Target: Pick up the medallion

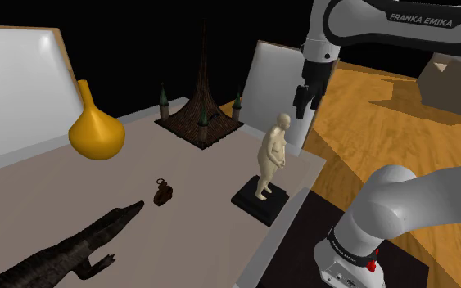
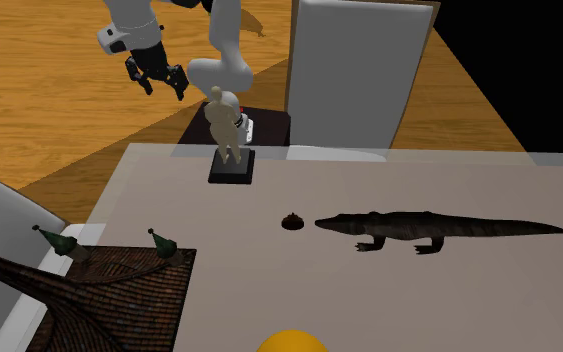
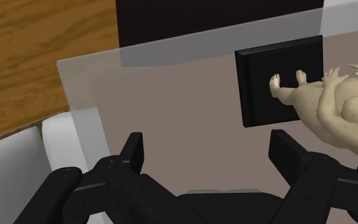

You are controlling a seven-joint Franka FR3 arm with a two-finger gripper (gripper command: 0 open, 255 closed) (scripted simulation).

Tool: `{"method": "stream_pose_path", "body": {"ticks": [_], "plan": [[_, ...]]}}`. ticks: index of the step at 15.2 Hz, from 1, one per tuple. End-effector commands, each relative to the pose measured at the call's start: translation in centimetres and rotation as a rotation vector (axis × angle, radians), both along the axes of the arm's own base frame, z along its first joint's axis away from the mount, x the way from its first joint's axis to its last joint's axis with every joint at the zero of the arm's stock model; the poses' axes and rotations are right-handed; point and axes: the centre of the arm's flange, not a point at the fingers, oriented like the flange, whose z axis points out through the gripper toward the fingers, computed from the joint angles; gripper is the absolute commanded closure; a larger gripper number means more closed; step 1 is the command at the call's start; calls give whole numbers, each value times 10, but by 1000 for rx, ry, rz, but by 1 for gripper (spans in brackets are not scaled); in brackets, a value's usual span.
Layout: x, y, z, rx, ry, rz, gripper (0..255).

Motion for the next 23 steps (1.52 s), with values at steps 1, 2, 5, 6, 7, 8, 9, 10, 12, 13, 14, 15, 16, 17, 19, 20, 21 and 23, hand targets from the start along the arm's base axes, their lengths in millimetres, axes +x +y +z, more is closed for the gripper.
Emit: {"method": "stream_pose_path", "body": {"ticks": [1,2,5,6,7,8,9,10,12,13,14,15,16,17,19,20,21,23], "plan": [[0,0,0,0,0,0,0],[5,11,-5,-1,-1,-4,0],[19,46,-18,-3,-4,-17,0],[24,57,-23,-3,-5,-21,0],[29,68,-28,-4,-6,-25,0],[34,79,-32,-5,-7,-29,0],[40,91,-37,-5,-8,-33,0],[45,102,-42,-6,-9,-38,0],[55,124,-51,-7,-11,-46,0],[61,135,-55,-8,-12,-50,0],[66,147,-60,-9,-13,-54,0],[71,158,-65,-9,-14,-58,0],[77,169,-69,-10,-15,-63,0],[83,180,-74,-11,-17,-67,0],[94,202,-83,-12,-19,-75,0],[99,213,-88,-13,-20,-79,0],[105,224,-93,-13,-21,-83,0],[117,245,-102,-15,-23,-92,0]]}}
